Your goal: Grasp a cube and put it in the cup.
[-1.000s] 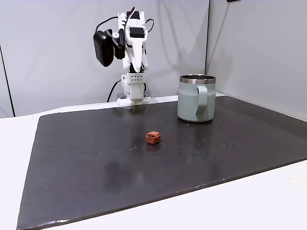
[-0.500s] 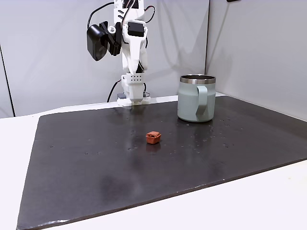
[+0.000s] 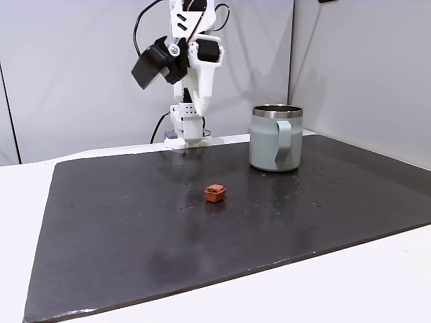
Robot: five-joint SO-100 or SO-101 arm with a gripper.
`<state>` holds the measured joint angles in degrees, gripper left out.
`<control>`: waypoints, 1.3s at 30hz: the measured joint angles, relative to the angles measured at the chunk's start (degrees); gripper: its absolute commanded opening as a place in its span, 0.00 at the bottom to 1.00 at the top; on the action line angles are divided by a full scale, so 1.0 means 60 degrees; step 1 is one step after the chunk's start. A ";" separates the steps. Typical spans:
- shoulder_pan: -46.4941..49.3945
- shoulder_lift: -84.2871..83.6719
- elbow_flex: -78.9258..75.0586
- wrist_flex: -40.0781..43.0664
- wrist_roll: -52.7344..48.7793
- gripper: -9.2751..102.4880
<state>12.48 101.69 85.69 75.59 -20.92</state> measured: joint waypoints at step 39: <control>-0.0249 -0.7954 -1.0723 0.4453 0.0264 0.09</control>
<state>10.99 53.96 21.36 102.30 -19.34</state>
